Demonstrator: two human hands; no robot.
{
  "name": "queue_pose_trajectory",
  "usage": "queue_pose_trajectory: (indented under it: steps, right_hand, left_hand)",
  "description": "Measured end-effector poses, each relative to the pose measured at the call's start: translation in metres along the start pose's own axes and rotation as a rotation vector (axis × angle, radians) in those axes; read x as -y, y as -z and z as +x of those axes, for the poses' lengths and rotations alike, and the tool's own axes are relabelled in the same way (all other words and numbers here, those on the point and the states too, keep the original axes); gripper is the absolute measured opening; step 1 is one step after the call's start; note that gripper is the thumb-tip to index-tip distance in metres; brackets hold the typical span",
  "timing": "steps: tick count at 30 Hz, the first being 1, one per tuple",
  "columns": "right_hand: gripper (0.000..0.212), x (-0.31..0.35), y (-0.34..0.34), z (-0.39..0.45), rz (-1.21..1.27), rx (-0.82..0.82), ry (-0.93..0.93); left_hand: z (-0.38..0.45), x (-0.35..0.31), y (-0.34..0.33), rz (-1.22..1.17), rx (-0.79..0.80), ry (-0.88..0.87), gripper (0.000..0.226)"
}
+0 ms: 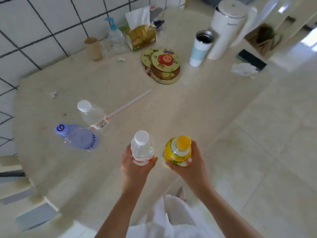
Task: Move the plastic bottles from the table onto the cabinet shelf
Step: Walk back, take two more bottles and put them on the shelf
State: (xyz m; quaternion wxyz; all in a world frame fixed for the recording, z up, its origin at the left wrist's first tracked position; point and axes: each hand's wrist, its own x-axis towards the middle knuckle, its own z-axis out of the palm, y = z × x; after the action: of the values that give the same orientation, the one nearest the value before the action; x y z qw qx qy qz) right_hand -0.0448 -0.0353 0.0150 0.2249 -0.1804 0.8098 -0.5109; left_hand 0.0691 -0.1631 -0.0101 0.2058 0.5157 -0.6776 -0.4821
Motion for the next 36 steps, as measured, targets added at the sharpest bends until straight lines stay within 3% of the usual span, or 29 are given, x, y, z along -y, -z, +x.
queue_pose_trajectory:
  steps: [3,13,22,29,36]
  right_hand:
    - [0.073,-0.012,0.024,-0.018,0.049,-0.104,-0.058]
    - [0.069,-0.066,0.118,-0.112,0.189,-0.430,-0.157]
    - [0.071,-0.124,0.212,-0.255,0.222,-0.654,-0.257]
    - [0.076,-0.173,0.281,-0.390,0.285,-0.921,-0.335]
    - [0.077,-0.208,0.329,-0.471,0.326,-1.219,-0.468]
  left_hand:
    - [-0.015,-0.010,-0.020,0.033,0.116,-0.054,0.076]
    - [-0.110,-0.027,-0.084,0.039,0.441,-0.181,0.067]
    - [-0.252,-0.017,-0.134,0.106,0.602,-0.282,0.061]
    - [-0.394,-0.020,-0.191,0.195,0.898,-0.466,0.068]
    - [-0.498,-0.033,-0.257,0.249,1.192,-0.602,0.054]
